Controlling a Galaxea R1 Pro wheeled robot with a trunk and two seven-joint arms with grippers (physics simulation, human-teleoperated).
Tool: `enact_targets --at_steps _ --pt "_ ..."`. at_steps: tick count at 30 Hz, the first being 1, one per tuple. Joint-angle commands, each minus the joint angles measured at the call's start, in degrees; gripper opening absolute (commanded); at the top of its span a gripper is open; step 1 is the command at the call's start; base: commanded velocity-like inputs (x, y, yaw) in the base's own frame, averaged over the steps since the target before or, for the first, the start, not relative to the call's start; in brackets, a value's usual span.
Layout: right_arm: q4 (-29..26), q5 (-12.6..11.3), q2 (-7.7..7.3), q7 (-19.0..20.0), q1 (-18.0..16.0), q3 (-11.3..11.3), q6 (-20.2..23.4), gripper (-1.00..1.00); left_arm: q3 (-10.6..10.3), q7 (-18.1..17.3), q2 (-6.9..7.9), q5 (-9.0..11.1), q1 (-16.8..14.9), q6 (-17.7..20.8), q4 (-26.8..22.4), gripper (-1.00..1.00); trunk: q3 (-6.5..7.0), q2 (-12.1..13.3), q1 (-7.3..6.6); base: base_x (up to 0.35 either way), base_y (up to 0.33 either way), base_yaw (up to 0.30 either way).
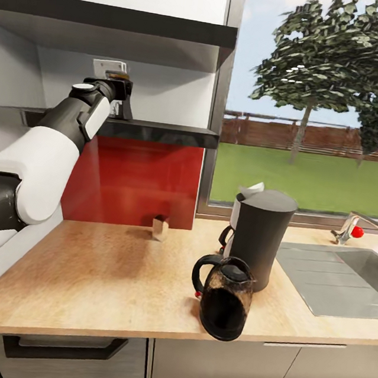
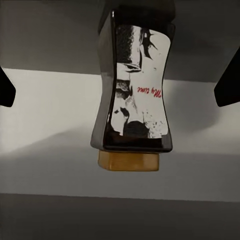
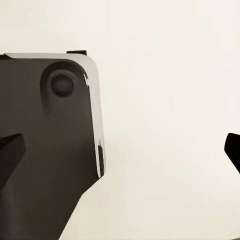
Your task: Set up a coffee station on the kitchen countertop: keep the coffee maker on the countertop, move the bottle of coffee from the kitchen shelf to the counter next to the coffee maker, place a paper coffee filter on top of the coffee maker, put the saucer next to the coffee maker with the coffee cup on the saucer, and place the electric kettle next to the coffee maker.
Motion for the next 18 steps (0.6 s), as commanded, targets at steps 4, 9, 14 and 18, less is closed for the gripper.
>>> enact_targets --at_steps 4,9,14,18 --pt "0.05 -0.50 0.00 -0.02 -0.02 0.18 -0.22 1.00 0.20 0.01 0.00 -0.20 0.01 0.30 -0.09 1.00 -0.02 -0.04 0.02 0.091 0.000 -0.006" --pt "0.05 -0.44 0.00 -0.02 -0.02 0.19 -0.21 1.00 0.27 0.04 0.01 -0.21 0.02 0.30 -0.06 1.00 -0.02 -0.04 0.02 0.187 0.000 -0.001" --pt "0.07 -0.44 0.00 -0.02 -0.02 0.18 -0.21 1.00 0.24 0.08 0.01 -0.28 0.02 0.27 -0.11 1.00 -0.02 -0.04 0.02 0.047 0.000 0.000" --pt "0.06 -0.42 0.00 -0.02 -0.02 0.18 -0.22 1.00 0.22 0.09 0.01 -0.32 0.02 0.27 -0.11 1.00 -0.02 -0.04 0.02 0.007 0.000 0.000"
